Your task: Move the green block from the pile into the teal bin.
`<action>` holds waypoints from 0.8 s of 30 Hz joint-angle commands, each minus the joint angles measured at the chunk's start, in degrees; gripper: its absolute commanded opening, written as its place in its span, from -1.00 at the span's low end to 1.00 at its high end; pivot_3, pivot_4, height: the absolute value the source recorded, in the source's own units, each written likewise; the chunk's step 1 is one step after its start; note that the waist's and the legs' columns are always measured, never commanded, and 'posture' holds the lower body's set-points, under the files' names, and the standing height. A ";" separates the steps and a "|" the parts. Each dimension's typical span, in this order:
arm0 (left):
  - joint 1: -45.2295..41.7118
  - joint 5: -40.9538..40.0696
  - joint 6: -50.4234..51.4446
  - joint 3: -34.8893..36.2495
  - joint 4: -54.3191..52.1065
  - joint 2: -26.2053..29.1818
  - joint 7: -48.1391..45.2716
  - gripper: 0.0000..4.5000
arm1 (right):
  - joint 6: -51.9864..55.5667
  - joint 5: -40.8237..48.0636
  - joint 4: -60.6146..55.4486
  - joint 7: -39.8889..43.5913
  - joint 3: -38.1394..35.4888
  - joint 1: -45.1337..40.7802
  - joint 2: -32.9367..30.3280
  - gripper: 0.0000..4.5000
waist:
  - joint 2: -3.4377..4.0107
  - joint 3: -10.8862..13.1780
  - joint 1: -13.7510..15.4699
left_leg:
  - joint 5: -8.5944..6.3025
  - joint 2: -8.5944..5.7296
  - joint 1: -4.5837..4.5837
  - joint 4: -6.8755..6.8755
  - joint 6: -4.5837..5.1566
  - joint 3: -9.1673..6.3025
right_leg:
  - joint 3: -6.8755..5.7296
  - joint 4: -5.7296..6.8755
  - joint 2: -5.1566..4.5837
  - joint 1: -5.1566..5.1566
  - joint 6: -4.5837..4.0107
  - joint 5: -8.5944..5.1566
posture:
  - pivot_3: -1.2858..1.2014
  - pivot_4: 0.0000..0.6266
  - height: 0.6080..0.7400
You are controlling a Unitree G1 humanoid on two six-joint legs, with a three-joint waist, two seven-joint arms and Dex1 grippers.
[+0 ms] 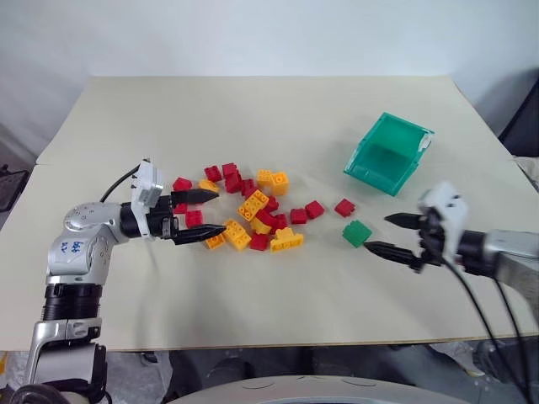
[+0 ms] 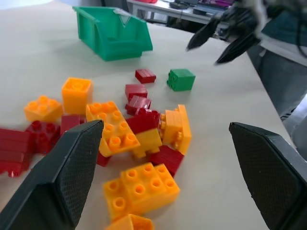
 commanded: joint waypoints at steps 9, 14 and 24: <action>5.08 -3.49 -0.10 3.17 -8.01 0.69 4.87 1.00 | -3.71 -9.53 8.44 -0.63 9.91 -7.68 4.36 0.61 | 0.01 0.00 0.34 | -0.01 0.00 -0.03 0.00 0.02 0.02 | 0.00 -0.02 0.02 0.00 0.00 0.00 | 0.03 -0.52 1.00; 5.66 -3.86 -0.41 3.54 -8.41 1.02 5.41 1.00 | -3.74 -8.98 6.89 -2.05 7.09 -8.82 6.24 -0.12 | 0.01 0.00 0.24 | -0.02 0.06 -0.02 0.00 0.00 0.04 | 0.01 -0.02 0.11 0.00 0.00 0.00 | 0.03 -0.52 1.00; -0.56 0.15 -8.12 2.86 -1.51 -0.51 10.29 1.00 | -8.88 -15.95 16.18 -12.37 4.12 -23.57 10.45 -0.33 | 0.05 0.02 -0.13 | -0.03 0.06 0.00 0.02 -0.02 0.06 | 0.05 0.04 0.11 -0.03 -0.01 0.00 | 0.03 -0.52 1.00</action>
